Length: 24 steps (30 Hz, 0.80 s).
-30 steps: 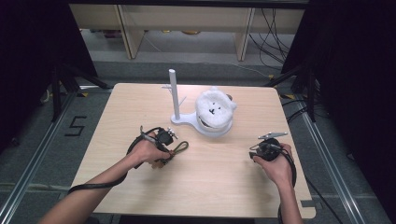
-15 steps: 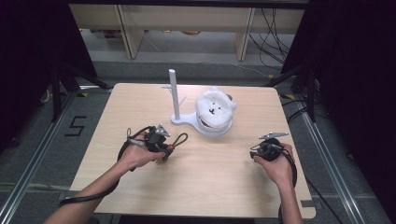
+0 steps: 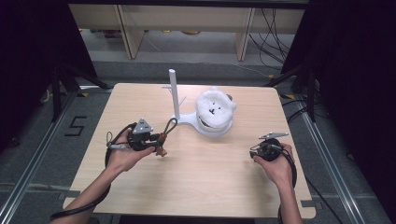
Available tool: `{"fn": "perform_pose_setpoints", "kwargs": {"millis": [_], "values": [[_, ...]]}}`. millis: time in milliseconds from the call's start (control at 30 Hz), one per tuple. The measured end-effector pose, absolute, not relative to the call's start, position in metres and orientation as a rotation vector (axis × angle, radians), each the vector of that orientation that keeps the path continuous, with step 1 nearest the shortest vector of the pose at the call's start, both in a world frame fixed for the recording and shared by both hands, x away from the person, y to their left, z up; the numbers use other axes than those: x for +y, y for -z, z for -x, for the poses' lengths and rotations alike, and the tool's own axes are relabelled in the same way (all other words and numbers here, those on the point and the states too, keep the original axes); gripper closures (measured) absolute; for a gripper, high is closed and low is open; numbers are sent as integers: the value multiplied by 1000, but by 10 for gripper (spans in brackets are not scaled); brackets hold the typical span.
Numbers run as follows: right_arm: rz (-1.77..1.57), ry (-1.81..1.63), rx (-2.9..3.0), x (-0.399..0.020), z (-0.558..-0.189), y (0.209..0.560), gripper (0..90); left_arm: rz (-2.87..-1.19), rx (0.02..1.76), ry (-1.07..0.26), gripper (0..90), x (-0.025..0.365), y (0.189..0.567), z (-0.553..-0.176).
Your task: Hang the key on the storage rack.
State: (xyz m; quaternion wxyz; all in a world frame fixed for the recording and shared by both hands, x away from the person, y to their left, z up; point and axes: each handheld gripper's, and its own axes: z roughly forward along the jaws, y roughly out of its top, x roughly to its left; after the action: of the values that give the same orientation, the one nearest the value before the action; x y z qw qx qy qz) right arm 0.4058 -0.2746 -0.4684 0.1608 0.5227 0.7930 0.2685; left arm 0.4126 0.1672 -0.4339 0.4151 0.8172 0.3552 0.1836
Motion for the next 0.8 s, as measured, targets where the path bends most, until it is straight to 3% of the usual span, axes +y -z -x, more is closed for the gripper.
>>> {"fn": "perform_pose_setpoints", "kwargs": {"millis": [800], "values": [[-1494,-768,2251,-275,-405,467,626,-1728,956,-595,686,181,409,-435]]}}
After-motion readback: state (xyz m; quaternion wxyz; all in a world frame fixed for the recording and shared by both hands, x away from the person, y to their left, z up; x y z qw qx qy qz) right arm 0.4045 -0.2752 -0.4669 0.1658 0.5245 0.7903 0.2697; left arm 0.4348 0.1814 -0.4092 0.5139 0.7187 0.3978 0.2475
